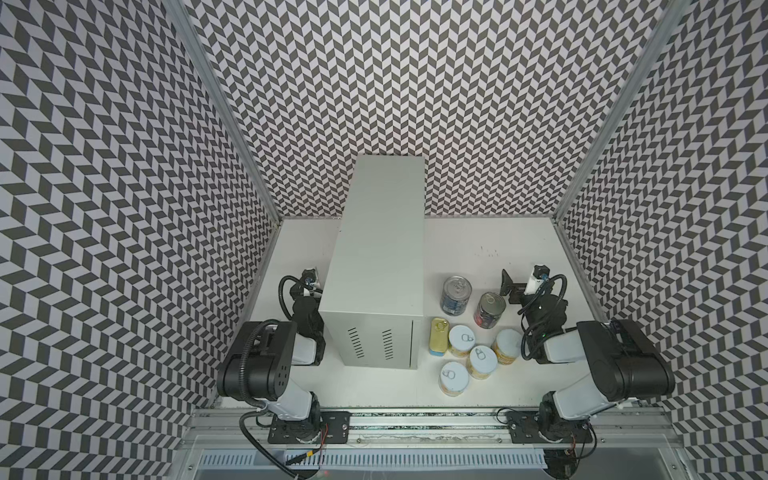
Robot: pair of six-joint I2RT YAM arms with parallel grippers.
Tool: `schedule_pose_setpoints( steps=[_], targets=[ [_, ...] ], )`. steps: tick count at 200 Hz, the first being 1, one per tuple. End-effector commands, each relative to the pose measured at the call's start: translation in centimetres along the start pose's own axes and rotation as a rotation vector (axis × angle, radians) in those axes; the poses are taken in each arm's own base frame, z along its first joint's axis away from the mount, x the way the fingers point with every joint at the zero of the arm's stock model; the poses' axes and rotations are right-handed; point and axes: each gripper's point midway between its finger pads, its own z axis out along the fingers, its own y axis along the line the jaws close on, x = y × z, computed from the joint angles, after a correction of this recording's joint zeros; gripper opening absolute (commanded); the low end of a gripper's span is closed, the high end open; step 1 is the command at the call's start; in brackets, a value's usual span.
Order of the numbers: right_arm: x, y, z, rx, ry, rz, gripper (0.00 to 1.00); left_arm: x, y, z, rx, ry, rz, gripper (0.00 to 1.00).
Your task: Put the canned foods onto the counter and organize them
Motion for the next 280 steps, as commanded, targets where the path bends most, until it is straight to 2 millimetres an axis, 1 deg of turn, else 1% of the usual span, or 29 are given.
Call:
schedule_pose_setpoints(
  steps=[1, 131, 148, 158, 164, 195, 209, 218, 221, 253, 270, 280],
  targets=[
    [-1.1, 0.0, -0.1, -0.003, -0.052, -0.016, 0.99, -1.7, 0.1, 0.4, -0.021, -0.039, -0.027, 1.0],
    [-1.1, 0.0, -0.1, -0.004, -0.053, -0.018, 0.99, -1.6, 0.2, 0.5, -0.02, -0.034, -0.028, 1.0],
    [-1.1, 0.0, -0.1, -0.004, -0.053, -0.017, 0.99, -1.6, 0.2, 0.6, -0.018, -0.031, -0.029, 0.96],
    [-1.1, 0.0, -0.2, -0.004, -0.051, -0.017, 0.99, -1.6, 0.1, 0.6, -0.017, -0.033, -0.031, 0.97],
    [-1.1, 0.0, -0.1, -0.004, -0.053, -0.017, 0.99, -1.6, 0.2, 0.6, -0.018, -0.031, -0.03, 1.0],
    [-1.0, 0.0, -0.2, -0.004, -0.051, -0.017, 0.99, -1.6, 0.2, 0.5, -0.017, -0.033, -0.03, 1.0],
    [-1.1, 0.0, -0.2, -0.004, -0.052, -0.017, 0.99, -1.9, 0.1, 0.3, -0.016, -0.047, -0.028, 1.0],
    [-1.1, 0.0, -0.1, -0.004, -0.052, -0.017, 0.99, -2.3, 0.5, 0.4, -0.045, -0.048, -0.033, 1.0],
    [-1.1, -0.1, -0.1, -0.003, -0.053, -0.017, 0.99, -2.1, 0.6, 0.5, -0.056, -0.032, -0.036, 1.0],
    [-1.1, 0.0, -0.1, -0.004, -0.053, -0.016, 0.99, -3.0, 2.9, 1.8, -0.204, 0.037, -0.084, 1.0],
    [-1.1, 0.0, -0.2, -0.003, -0.052, -0.017, 0.99, -3.4, 5.1, 2.3, -0.349, 0.09, -0.131, 1.0],
    [-1.1, 0.0, -0.1, -0.004, -0.053, -0.017, 0.99, -4.2, 6.2, 2.9, -0.419, 0.125, -0.162, 1.0]
  ],
)
